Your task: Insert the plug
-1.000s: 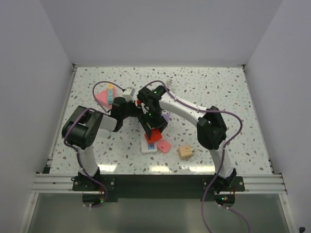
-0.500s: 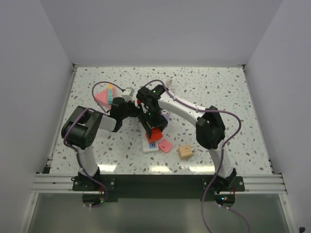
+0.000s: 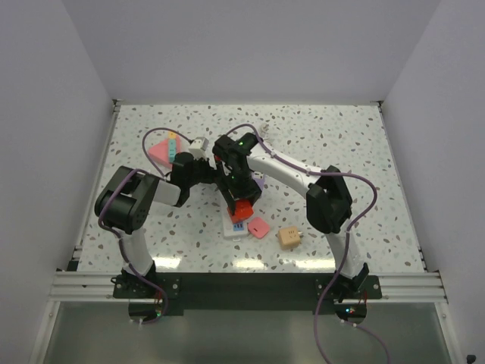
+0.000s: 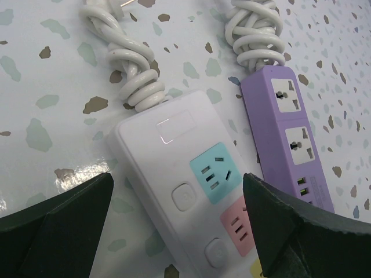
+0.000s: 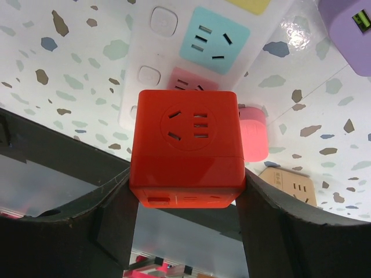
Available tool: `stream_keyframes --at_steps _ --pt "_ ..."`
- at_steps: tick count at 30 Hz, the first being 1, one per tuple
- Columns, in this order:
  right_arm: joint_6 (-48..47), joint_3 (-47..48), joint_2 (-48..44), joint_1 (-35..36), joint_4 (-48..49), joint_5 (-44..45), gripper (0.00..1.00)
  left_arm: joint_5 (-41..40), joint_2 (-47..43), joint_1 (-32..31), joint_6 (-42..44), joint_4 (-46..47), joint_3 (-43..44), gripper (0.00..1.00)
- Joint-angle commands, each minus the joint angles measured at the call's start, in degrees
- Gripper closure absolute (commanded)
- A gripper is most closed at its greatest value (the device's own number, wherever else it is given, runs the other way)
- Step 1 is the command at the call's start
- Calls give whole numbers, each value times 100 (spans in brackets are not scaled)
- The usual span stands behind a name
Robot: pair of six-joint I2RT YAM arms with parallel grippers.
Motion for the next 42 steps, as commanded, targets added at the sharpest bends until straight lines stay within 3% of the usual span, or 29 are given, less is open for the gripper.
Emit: stream_keyframes --at_steps 1,11,42 --pt "197 -197 -180 -107 671 773 100 38 -19 79 31 -387 -162 0" --pt "294 -610 -409 -178 988 773 100 65 42 97 40 -360 -145 0" --pt "268 -479 75 -371 1358 931 100 285 69 132 181 -299 -162 2"
